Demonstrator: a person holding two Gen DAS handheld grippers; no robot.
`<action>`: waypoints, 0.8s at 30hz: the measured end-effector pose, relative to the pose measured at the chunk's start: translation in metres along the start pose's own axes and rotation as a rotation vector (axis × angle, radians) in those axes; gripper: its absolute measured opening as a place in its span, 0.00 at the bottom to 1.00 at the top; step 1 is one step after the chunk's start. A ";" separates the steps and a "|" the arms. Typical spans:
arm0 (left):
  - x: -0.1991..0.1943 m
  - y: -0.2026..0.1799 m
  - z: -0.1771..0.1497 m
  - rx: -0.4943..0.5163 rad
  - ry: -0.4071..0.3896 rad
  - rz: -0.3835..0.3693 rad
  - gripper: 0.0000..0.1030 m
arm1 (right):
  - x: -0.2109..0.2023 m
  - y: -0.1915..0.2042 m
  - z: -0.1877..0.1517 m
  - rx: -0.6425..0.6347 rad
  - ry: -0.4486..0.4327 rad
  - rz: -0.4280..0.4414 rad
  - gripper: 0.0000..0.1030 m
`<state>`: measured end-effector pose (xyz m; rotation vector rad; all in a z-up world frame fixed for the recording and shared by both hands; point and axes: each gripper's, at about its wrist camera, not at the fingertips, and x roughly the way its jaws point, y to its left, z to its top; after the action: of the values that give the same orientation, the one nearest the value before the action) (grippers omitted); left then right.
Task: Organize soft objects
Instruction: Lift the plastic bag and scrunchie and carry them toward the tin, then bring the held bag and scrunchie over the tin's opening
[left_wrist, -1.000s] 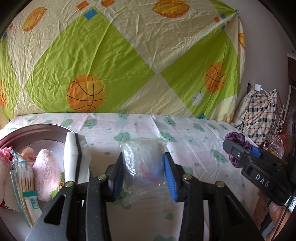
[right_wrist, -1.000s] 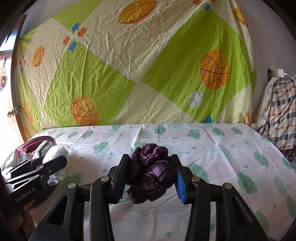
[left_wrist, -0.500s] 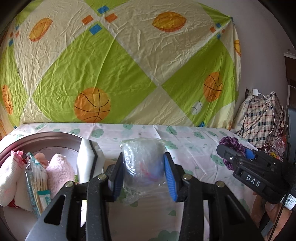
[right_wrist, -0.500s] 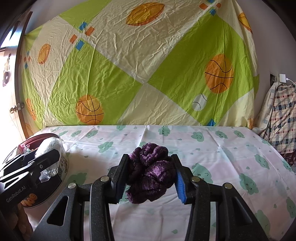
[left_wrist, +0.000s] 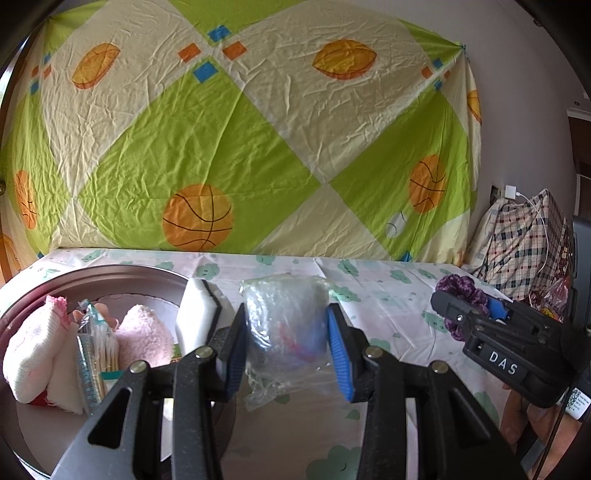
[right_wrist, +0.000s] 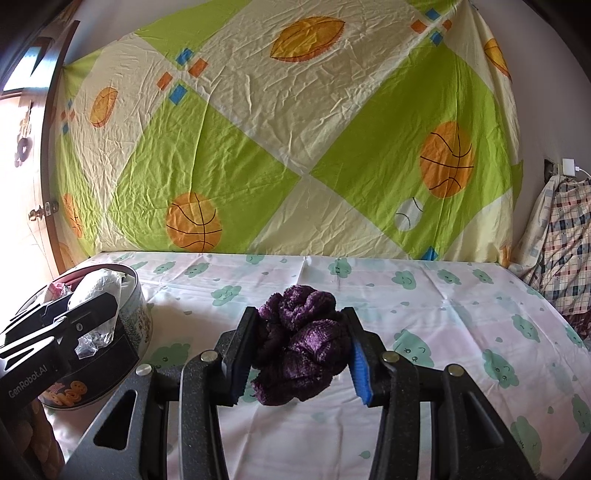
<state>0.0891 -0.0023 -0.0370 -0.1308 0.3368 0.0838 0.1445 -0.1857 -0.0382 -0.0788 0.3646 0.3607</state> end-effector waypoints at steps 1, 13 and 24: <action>-0.002 0.001 0.000 0.000 -0.004 0.001 0.38 | -0.001 0.002 0.000 -0.007 -0.006 -0.003 0.46; -0.016 0.010 -0.002 -0.012 -0.019 0.003 0.38 | -0.006 0.010 -0.002 -0.012 -0.013 0.031 0.46; -0.026 0.021 -0.005 -0.037 -0.030 0.012 0.38 | -0.013 0.022 -0.004 -0.021 -0.031 0.071 0.46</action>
<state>0.0611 0.0158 -0.0351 -0.1635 0.3066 0.1039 0.1237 -0.1706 -0.0377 -0.0807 0.3335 0.4356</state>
